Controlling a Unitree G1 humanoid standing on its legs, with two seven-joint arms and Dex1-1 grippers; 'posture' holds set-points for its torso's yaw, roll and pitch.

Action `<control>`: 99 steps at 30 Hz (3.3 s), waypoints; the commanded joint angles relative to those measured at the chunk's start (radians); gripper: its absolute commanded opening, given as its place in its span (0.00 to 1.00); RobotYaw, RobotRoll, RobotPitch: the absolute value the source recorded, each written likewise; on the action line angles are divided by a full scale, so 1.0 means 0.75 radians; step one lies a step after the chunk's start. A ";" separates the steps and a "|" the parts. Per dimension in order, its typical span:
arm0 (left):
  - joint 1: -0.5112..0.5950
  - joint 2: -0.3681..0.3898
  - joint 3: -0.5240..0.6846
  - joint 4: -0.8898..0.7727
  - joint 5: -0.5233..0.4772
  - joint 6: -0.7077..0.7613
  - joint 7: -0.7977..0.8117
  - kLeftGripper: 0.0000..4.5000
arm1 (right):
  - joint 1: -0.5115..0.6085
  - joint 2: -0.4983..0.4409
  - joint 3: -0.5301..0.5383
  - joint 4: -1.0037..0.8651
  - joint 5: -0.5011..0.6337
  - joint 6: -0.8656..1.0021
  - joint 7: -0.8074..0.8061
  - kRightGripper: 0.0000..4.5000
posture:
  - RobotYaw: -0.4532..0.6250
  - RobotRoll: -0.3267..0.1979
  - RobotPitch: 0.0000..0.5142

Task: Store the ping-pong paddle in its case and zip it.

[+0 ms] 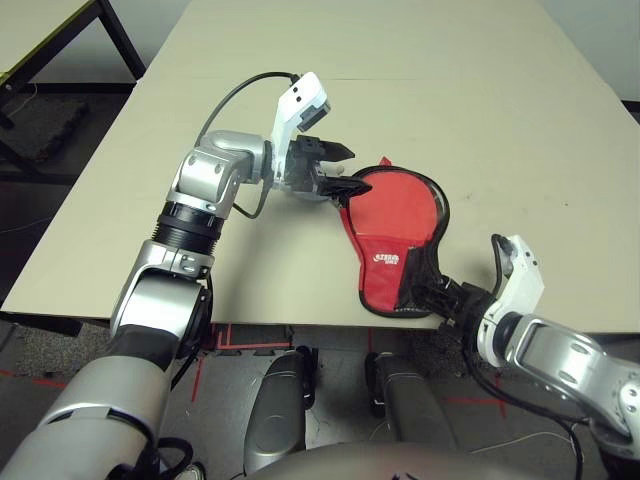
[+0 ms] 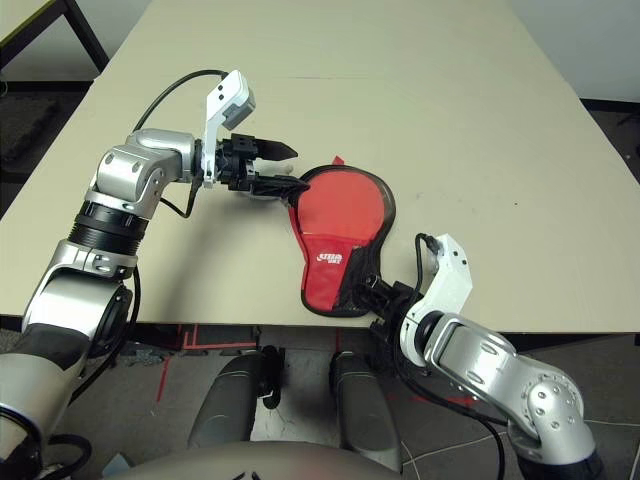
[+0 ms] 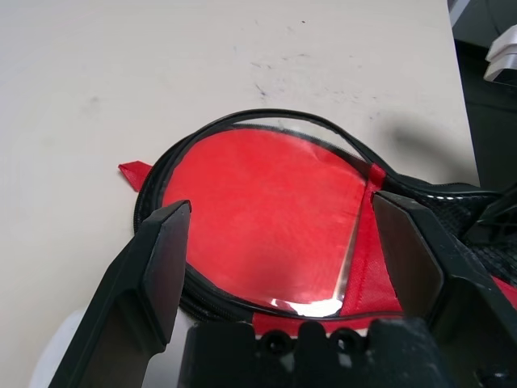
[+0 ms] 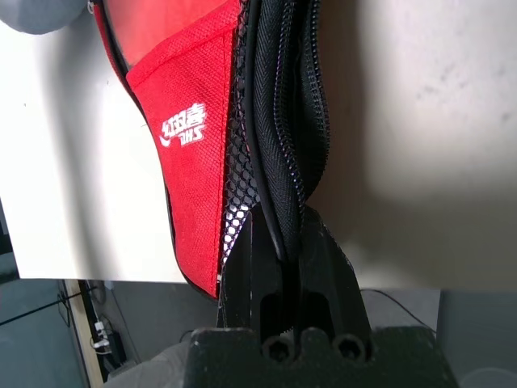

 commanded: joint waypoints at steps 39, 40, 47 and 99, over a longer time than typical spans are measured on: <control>-0.110 0.066 0.044 0.170 0.038 -0.117 0.018 1.00 | -1.229 -0.595 0.468 0.492 -1.117 0.802 1.663 0.99 | 0.36 0.62 0.32; -0.111 0.072 0.046 0.169 0.040 -0.122 0.020 1.00 | -1.230 -0.568 0.482 0.502 -1.171 0.789 1.698 0.99 | 0.36 0.62 0.33; -0.053 0.151 0.056 0.099 0.041 -0.102 0.017 1.00 | -1.257 -0.377 0.549 0.572 -1.482 0.737 1.878 0.99 | 0.38 0.62 0.34; -0.069 0.046 -0.159 0.615 0.520 -0.843 0.082 0.70 | -1.216 -0.152 0.540 0.675 -2.064 0.722 2.218 1.00 | 0.37 0.62 0.34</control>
